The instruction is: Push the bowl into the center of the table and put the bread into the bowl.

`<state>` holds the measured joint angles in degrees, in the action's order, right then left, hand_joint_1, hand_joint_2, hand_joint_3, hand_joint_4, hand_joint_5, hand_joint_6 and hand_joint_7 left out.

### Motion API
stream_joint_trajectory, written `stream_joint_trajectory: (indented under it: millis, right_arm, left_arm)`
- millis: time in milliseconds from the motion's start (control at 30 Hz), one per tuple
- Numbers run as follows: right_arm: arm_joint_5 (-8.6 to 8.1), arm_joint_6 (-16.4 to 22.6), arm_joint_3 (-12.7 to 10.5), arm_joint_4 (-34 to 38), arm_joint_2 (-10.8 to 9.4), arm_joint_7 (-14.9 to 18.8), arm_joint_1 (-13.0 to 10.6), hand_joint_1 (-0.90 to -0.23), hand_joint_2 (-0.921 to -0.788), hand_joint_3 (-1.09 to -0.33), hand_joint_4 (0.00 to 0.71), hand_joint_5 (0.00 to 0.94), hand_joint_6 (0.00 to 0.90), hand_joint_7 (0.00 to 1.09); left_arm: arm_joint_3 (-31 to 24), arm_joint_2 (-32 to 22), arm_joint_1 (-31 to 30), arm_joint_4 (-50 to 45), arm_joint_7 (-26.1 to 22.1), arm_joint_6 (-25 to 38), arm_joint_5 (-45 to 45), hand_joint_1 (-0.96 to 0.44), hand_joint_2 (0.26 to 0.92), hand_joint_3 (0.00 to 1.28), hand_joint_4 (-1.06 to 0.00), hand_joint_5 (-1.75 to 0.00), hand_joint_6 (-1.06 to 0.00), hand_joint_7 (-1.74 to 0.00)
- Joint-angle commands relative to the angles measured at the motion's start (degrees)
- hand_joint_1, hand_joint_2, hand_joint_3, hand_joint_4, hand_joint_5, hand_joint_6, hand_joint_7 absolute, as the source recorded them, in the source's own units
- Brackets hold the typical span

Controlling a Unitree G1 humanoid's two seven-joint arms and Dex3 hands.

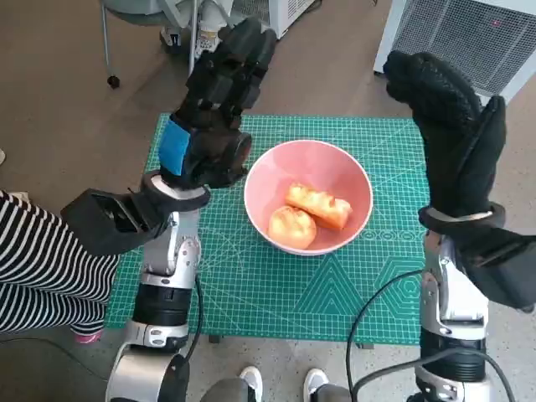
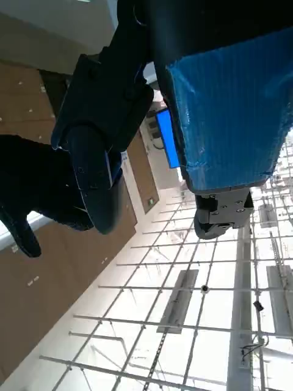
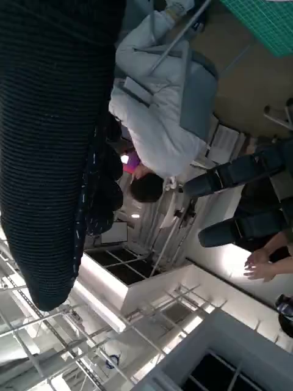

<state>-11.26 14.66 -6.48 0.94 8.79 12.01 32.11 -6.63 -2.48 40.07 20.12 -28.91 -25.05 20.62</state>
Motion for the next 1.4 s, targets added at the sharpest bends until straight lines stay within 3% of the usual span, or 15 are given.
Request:
stream_joint_trajectory:
  millis: [33, 1400]
  right_arm:
    - [-0.80, -1.3, 0.2, 0.3, -0.3, 0.5, -1.2, -0.712, -0.921, -0.753, 0.187, 0.007, 0.131, 0.39]
    - [-0.18, -1.5, 0.3, -0.6, 0.1, 0.5, -2.0, -0.725, -0.921, -0.722, 0.196, 0.006, 0.138, 0.38]
  left_arm:
    - [-0.3, -0.1, -1.0, -0.2, -0.2, 0.7, 0.8, -0.76, 0.921, 0.55, -0.09, -0.09, 0.00, -0.52]
    - [-1.3, 0.1, -3.4, 0.3, -1.5, 0.1, 1.8, -0.71, 0.921, 0.50, -0.09, -0.08, 0.00, -0.51]
